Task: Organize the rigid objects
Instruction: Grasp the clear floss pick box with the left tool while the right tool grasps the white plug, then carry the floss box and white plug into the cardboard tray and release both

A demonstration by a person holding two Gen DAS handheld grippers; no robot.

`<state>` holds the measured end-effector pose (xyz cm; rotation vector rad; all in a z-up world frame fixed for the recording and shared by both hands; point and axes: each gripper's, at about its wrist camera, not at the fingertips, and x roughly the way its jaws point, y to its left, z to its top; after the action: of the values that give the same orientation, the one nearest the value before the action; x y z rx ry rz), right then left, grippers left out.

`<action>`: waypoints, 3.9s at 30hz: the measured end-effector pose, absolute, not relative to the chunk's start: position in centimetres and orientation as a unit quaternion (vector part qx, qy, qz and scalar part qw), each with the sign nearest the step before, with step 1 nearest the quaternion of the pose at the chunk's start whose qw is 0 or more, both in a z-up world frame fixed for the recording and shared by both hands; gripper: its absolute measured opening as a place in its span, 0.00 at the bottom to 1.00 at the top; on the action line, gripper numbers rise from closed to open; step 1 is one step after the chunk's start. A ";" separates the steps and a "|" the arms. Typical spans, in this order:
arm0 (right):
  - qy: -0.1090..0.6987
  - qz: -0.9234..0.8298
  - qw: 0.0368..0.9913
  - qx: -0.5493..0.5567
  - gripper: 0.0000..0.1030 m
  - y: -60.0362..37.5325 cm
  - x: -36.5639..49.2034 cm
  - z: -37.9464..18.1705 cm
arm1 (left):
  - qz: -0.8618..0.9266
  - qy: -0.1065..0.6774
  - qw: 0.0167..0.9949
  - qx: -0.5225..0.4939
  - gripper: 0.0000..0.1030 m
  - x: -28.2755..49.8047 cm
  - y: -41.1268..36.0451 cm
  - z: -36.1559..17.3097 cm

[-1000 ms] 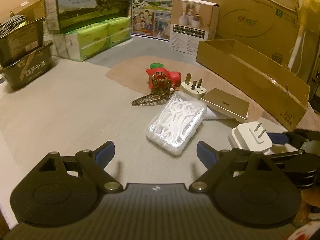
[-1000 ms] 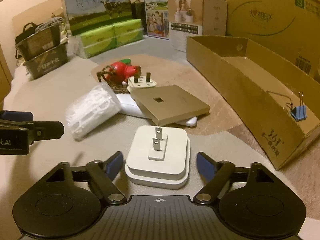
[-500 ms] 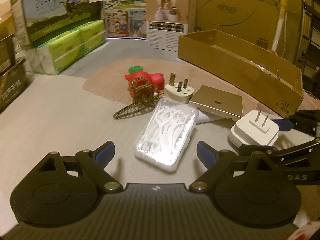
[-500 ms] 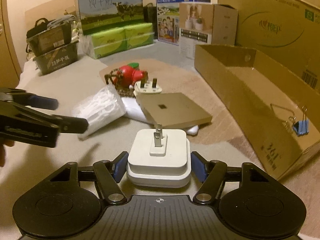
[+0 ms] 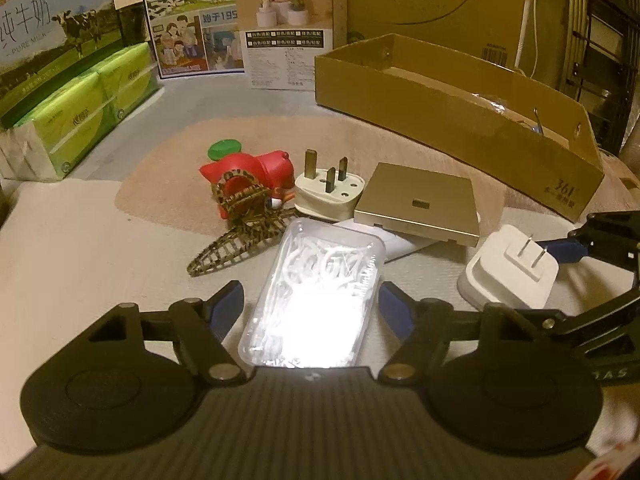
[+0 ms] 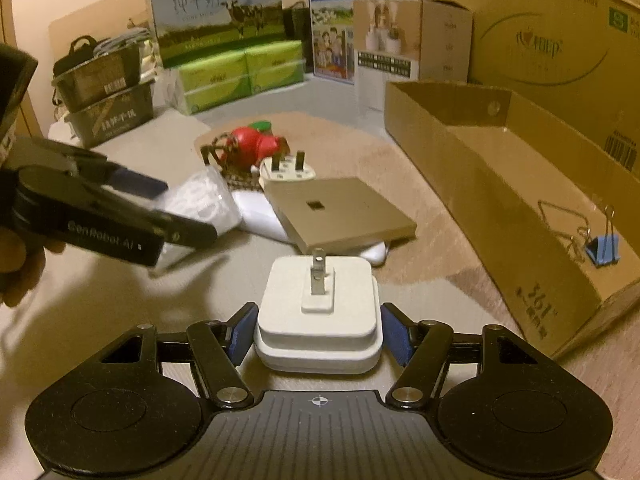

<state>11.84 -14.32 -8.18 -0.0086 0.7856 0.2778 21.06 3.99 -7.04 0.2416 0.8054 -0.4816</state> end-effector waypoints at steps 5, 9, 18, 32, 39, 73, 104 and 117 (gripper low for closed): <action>0.372 0.130 0.919 -0.016 0.64 -14.0 12.0 -8.5 | -0.222 0.389 0.887 0.117 0.61 20.5 3.7 -7.5; 0.368 0.124 0.921 -0.013 0.64 -13.9 12.2 -8.6 | -0.203 0.394 0.891 0.093 0.56 19.7 3.9 -7.4; 0.367 0.129 0.921 -0.021 0.62 -14.2 11.6 -8.3 | -0.149 0.410 0.898 0.053 0.51 17.4 4.2 -7.1; 0.352 0.134 0.926 -0.006 0.62 -16.3 8.5 -5.5 | -0.087 0.418 0.904 -0.017 0.51 11.9 3.0 -5.8; 0.338 0.133 0.932 0.003 0.62 -17.7 6.9 -3.8 | -0.068 0.413 0.907 -0.051 0.51 9.3 1.9 -4.4; 0.303 0.096 0.948 0.014 0.62 -25.4 4.1 -0.2 | -0.107 0.390 0.913 -0.057 0.51 6.5 -6.2 -0.5; 0.293 0.071 0.953 0.006 0.62 -35.9 11.3 1.4 | -0.172 0.377 0.909 -0.051 0.51 14.4 -16.3 1.8; 0.308 0.098 0.946 0.008 0.62 -38.4 19.1 0.8 | -0.161 0.376 0.911 -0.050 0.51 21.6 -19.0 1.2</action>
<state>19.14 -38.35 0.79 0.0170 0.6264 0.1994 21.62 -18.97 1.23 -0.1032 0.7745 -0.3316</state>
